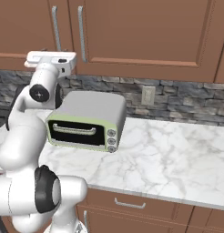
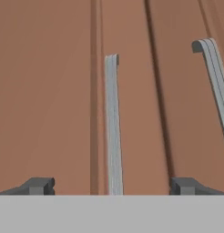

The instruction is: Get the candle and the liquor from the cabinet and move them to the dining counter.

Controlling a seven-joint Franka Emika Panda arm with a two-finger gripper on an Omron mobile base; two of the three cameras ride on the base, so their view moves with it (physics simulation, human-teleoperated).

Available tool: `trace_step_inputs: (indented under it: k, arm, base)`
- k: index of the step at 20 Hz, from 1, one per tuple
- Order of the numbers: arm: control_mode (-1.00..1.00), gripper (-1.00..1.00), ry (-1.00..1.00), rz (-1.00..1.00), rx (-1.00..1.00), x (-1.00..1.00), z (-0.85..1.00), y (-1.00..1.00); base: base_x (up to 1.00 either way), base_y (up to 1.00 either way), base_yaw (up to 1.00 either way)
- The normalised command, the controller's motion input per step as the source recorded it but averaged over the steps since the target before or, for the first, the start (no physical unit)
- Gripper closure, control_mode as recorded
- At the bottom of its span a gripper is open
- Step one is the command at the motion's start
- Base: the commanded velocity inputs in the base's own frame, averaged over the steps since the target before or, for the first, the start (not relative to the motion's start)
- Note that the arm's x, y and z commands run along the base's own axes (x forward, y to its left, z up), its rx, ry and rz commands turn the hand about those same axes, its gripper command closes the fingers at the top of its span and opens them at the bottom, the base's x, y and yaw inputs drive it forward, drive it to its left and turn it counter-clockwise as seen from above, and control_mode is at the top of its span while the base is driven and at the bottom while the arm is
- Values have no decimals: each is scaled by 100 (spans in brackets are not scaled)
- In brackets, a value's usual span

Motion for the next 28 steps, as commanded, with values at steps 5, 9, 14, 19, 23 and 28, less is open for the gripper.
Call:
trace_step_inputs:
  k: [5, 9, 14, 19, 23, 28]
  arm:
    - [-100, -100, -1, 0, 0, 38, 0, 0]
    - [-100, -100, 0, 0, 0, 28, 0, 0]
    - [-100, -100, 0, 0, 0, 17, 4, 0]
    - [-100, -100, 0, 0, 0, 14, 1, 0]
    - [-100, -100, 0, 0, 0, 13, 0, 3]
    - [-100, -100, 0, 0, 0, 16, 0, 8]
  base:
    - [0, 0, 0]
    - [0, 0, 0]
    - [0, 0, 0]
    - [0, 0, 0]
    - [0, 0, 0]
    - [0, 0, 0]
